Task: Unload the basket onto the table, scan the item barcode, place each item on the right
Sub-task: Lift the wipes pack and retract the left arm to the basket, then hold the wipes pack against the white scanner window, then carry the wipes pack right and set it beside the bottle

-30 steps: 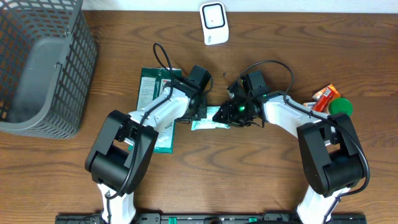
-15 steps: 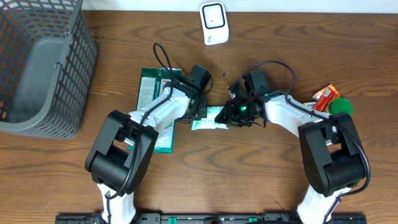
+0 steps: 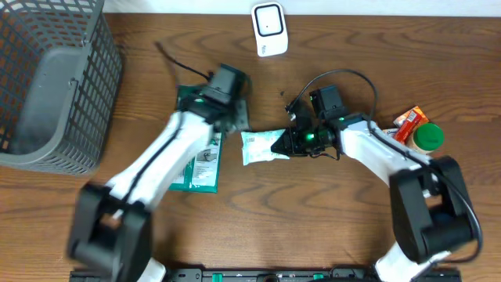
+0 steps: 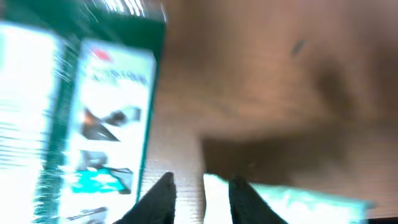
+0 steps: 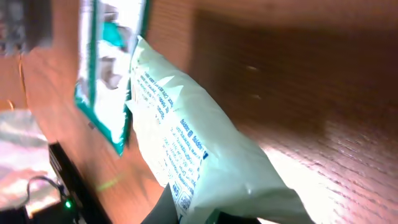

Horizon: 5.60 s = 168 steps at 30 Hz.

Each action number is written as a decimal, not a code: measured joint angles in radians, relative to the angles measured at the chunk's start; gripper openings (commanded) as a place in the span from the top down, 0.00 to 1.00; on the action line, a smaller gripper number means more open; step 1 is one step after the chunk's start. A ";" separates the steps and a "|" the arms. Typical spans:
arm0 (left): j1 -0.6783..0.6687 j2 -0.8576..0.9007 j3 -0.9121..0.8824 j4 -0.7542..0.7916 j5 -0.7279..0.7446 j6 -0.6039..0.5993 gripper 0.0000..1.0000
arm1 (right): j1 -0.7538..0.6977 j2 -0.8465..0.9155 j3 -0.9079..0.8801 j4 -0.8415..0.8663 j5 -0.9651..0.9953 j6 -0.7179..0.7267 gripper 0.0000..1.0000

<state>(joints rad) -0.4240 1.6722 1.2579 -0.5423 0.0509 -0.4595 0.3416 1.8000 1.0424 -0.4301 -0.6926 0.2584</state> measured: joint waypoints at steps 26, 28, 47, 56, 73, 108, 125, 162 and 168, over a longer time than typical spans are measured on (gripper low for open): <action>0.436 -0.556 0.000 -0.060 -0.084 0.011 0.17 | 0.000 -0.301 0.079 -0.362 0.180 -0.172 0.99; 0.436 -0.555 0.000 -0.063 -0.084 0.011 0.17 | 0.000 -0.303 0.171 -0.490 0.251 -0.194 0.99; 0.436 -0.552 -0.001 -0.241 -0.084 0.011 0.17 | 0.031 -0.267 0.848 -0.783 0.678 -0.349 0.99; 0.436 -0.552 -0.001 -0.242 -0.084 0.011 0.17 | 0.158 -0.018 1.045 -0.745 0.935 -0.584 0.99; 0.436 -0.551 -0.001 -0.242 -0.084 0.011 0.17 | 0.243 0.405 1.049 -0.119 1.395 -1.050 0.99; 0.436 -0.550 -0.001 -0.243 -0.084 0.011 0.17 | 0.197 0.715 1.056 0.258 1.534 -1.476 0.99; 0.436 -0.550 -0.001 -0.242 -0.084 0.011 0.16 | 0.219 0.715 1.059 0.168 1.527 -1.475 0.99; 0.436 -0.550 -0.002 -0.242 -0.084 0.011 0.17 | -0.021 0.196 1.057 -1.036 0.778 -0.512 0.99; 0.436 -0.549 -0.002 -0.243 -0.084 0.011 0.17 | -0.145 0.196 0.922 -1.085 0.661 -0.464 0.99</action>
<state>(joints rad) 0.0120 1.1229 1.2564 -0.7853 -0.0330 -0.4484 0.1963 1.9965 1.9640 -1.5150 -0.0311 -0.2058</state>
